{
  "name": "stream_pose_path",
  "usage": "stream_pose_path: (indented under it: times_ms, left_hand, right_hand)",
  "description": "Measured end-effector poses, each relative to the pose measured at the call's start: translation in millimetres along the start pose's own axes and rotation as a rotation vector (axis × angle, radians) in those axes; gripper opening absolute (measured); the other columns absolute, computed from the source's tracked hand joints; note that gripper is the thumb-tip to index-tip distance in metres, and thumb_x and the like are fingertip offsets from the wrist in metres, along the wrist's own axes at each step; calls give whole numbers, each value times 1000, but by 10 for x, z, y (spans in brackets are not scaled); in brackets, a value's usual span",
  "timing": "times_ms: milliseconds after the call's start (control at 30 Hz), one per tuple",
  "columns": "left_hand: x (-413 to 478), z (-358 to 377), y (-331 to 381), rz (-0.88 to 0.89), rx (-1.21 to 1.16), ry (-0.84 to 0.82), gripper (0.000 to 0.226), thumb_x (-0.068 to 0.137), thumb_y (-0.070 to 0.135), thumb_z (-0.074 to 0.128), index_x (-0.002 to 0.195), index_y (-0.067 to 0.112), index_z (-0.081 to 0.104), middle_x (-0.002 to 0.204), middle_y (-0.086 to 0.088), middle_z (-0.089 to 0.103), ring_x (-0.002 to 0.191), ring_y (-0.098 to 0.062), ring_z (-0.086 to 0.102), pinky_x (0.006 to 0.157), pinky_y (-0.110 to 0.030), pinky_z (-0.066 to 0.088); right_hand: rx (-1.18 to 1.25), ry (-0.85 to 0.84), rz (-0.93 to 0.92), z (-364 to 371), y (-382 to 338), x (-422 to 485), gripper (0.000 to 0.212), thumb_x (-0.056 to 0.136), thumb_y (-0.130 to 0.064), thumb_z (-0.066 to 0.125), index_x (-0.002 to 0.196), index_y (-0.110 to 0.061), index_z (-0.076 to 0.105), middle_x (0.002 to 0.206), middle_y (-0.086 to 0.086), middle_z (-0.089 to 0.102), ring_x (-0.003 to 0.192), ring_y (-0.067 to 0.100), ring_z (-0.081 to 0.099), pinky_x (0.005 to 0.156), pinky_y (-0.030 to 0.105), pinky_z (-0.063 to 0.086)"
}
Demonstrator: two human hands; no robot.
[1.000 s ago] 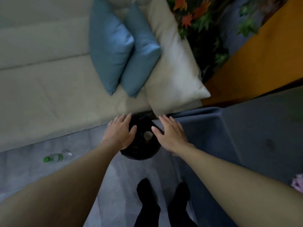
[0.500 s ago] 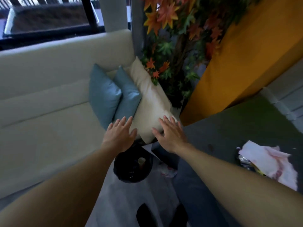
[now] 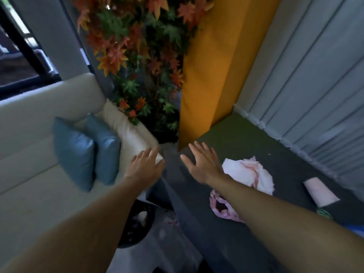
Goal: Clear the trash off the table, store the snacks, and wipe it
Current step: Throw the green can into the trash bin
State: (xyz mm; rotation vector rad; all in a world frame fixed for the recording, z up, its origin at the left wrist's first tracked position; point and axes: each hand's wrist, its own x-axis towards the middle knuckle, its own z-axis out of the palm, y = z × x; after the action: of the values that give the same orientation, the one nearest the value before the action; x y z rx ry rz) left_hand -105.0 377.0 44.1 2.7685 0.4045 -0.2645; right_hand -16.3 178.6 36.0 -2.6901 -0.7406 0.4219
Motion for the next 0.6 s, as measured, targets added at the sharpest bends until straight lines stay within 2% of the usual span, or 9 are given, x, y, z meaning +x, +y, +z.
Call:
stream_pose_path:
  times_ms: [233, 433, 600]
  left_hand:
    - [249, 203, 935, 122, 40, -86, 68, 99, 56, 26, 157, 26, 7, 164, -1, 16, 149, -25, 21, 120, -42, 21]
    - [412, 470, 1742, 282, 88, -102, 66, 99, 52, 31, 156, 23, 15, 161, -5, 25, 145, -27, 28, 118, -45, 24]
    - [445, 700, 2375, 388, 84, -173, 64, 100, 51, 28, 157, 25, 12, 163, -2, 20, 148, -24, 21, 120, -45, 20]
  right_hand:
    - [25, 107, 167, -304, 932, -374, 71, 98, -65, 25, 156, -24, 25, 165, 2, 17, 152, 24, 9, 122, 47, 8]
    - [49, 189, 317, -517, 1640, -814, 67, 99, -61, 28, 153, -22, 30, 163, 3, 22, 151, 24, 14, 122, 46, 10]
    - [64, 201, 448, -592, 2182, -1218, 67, 99, -62, 25, 155, -24, 27, 164, 1, 19, 151, 23, 12, 122, 44, 10]
